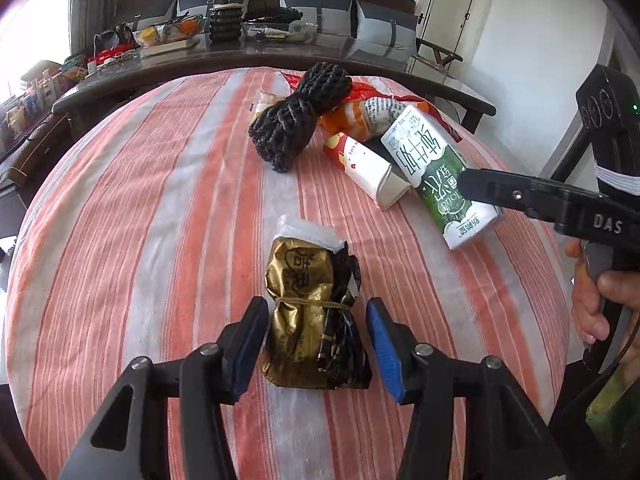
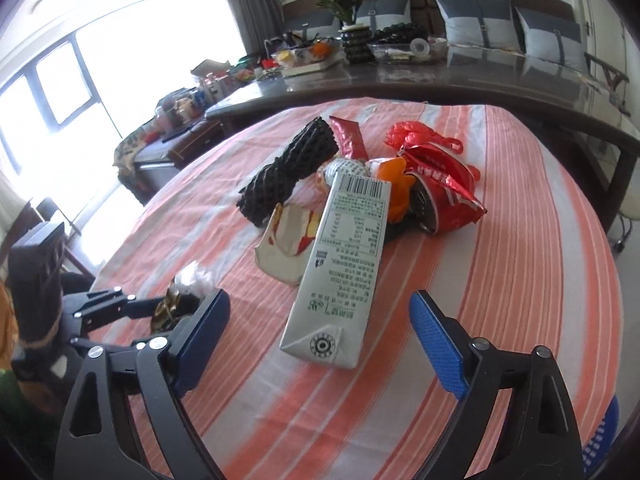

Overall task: Collect trash
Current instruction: 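Grasp the green-and-white milk carton with the right tool while the left tool holds the gold wrapper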

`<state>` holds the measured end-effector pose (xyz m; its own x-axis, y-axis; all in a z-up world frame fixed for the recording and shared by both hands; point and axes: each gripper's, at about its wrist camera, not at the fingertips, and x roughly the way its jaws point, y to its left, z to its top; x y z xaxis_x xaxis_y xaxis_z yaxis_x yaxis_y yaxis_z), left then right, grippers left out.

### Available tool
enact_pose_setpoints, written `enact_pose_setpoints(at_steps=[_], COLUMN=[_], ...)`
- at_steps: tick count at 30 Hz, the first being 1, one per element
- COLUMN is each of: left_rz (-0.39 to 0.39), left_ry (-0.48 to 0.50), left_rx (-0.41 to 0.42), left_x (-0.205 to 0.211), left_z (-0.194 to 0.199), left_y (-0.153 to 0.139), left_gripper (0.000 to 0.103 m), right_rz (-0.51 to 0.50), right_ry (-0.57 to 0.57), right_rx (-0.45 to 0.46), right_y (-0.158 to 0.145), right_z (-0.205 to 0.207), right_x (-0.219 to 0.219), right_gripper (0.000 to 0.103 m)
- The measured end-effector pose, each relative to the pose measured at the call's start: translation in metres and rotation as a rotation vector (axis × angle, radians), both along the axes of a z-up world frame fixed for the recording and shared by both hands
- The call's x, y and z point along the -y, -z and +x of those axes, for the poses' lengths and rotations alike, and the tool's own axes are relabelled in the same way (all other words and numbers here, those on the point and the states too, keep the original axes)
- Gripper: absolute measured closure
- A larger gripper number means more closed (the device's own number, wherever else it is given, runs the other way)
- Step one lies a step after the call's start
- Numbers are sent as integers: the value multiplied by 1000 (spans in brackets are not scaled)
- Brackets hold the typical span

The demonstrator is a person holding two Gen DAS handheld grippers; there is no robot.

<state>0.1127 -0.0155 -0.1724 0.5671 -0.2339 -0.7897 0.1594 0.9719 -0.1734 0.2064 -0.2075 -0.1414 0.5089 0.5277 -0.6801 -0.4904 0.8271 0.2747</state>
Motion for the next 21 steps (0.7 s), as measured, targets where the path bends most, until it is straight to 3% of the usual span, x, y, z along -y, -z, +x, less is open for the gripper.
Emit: enact_pose_setpoints(at_steps=[1, 2, 4, 8, 11, 18, 21], left_rz=[-18, -29, -38, -42, -36, -48, -31], left_ry=[-7, -17, -29, -10, 11, 20, 30], left_rx=[-7, -14, -22, -34, -36, -67, -74], left_x=[-5, -9, -14, -14, -9, -12, -10], left_z=[0, -1, -3, -7, -5, -2, 0], left_y=[0, 0, -2, -2, -2, -1, -2], left_gripper=[51, 51, 51, 51, 51, 51, 51], right_rz=[-11, -39, -61, -147, -148, -152, -185], right_ry=[-2, -4, 0, 13, 22, 31, 20], right_rx=[-17, -36, -62, -89, -100, -100, -119], right_y=[1, 3, 3, -6, -9, -9, -10], right_z=[4, 4, -3, -35, -48, -34, -27], right_x=[-3, -4, 1, 12, 15, 6, 1], right_gripper=[38, 50, 61, 62, 62, 56, 48])
